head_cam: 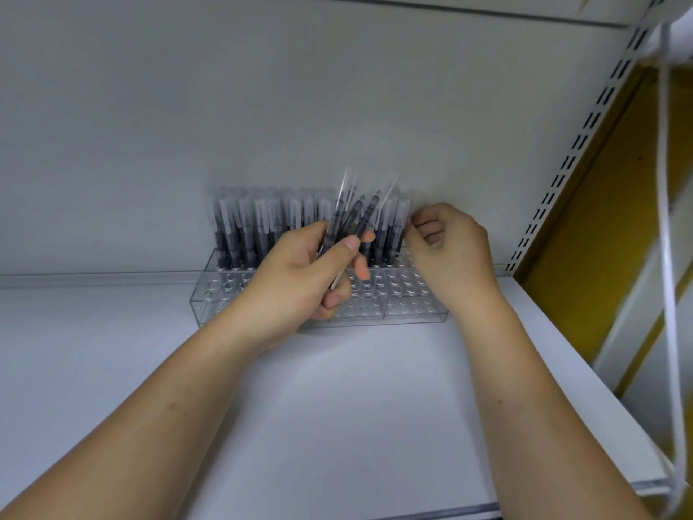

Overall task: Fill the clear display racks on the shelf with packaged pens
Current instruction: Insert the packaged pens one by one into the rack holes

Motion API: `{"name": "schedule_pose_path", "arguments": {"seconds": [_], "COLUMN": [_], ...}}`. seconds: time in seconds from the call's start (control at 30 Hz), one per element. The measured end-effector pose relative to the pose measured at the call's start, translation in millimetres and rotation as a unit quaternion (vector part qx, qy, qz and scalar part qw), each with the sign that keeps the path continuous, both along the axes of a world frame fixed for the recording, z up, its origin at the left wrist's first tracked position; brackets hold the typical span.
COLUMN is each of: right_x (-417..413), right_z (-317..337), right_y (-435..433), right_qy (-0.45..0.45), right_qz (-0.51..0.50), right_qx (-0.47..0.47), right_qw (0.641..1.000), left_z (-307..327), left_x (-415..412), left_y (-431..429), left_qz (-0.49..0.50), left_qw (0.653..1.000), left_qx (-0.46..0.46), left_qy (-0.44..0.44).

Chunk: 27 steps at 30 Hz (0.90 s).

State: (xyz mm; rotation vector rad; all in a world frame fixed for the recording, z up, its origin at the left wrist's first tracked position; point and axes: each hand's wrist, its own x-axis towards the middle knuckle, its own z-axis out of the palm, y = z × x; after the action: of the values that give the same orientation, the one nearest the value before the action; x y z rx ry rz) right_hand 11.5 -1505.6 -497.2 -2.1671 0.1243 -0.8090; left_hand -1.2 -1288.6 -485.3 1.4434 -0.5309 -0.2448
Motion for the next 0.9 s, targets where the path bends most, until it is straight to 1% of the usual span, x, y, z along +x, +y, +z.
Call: {"name": "schedule_pose_path", "arguments": {"seconds": [0.1, 0.17, 0.23, 0.3, 0.37, 0.43, 0.57, 0.7, 0.83, 0.9], "right_x": [-9.2, -14.9, -21.7, -26.3, -27.5, -27.6, -27.9, -27.3, -26.3, -25.0], "right_z": [7.4, 13.2, 18.2, 19.8, 19.1, 17.1, 17.4, 21.1, 25.7, 26.6], "right_y": [4.2, 9.2, 16.9, 23.1, 26.8, 28.7, 28.3, 22.7, 17.2, 14.8], "right_qy": [-0.089, -0.113, -0.091, -0.046, -0.005, 0.016, 0.008, -0.037, -0.094, -0.119], "right_qz": [-0.008, 0.038, 0.128, 0.203, 0.250, 0.277, 0.280, 0.273, 0.248, 0.232], "right_qx": [0.039, 0.087, 0.146, 0.169, 0.185, 0.220, 0.266, 0.293, 0.346, 0.355], "right_qw": [0.995, 0.989, 0.977, 0.963, 0.950, 0.935, 0.923, 0.916, 0.900, 0.898], "left_z": [1.1, 1.0, 1.0, 1.7, 2.8, 3.8, 4.0, 2.0, 2.2, 2.2], "left_x": [-1.1, -1.5, -1.9, -2.6, -3.9, -5.4, -5.2, -3.1, -2.4, -2.1], "left_y": [0.8, 0.9, 0.6, -0.2, -0.7, -1.4, -2.0, -0.7, -1.0, -1.3], "left_qz": [0.017, 0.028, 0.030, 0.024, 0.021, 0.023, 0.017, 0.024, 0.033, 0.033], "left_qw": [1.000, 0.999, 0.998, 0.998, 0.998, 0.998, 0.999, 0.998, 0.999, 0.999], "left_qx": [0.016, 0.029, 0.039, 0.038, 0.037, 0.040, 0.031, 0.039, 0.021, 0.012], "left_qy": [-0.009, -0.015, -0.027, -0.036, -0.038, -0.040, -0.032, -0.039, -0.034, -0.023]}}
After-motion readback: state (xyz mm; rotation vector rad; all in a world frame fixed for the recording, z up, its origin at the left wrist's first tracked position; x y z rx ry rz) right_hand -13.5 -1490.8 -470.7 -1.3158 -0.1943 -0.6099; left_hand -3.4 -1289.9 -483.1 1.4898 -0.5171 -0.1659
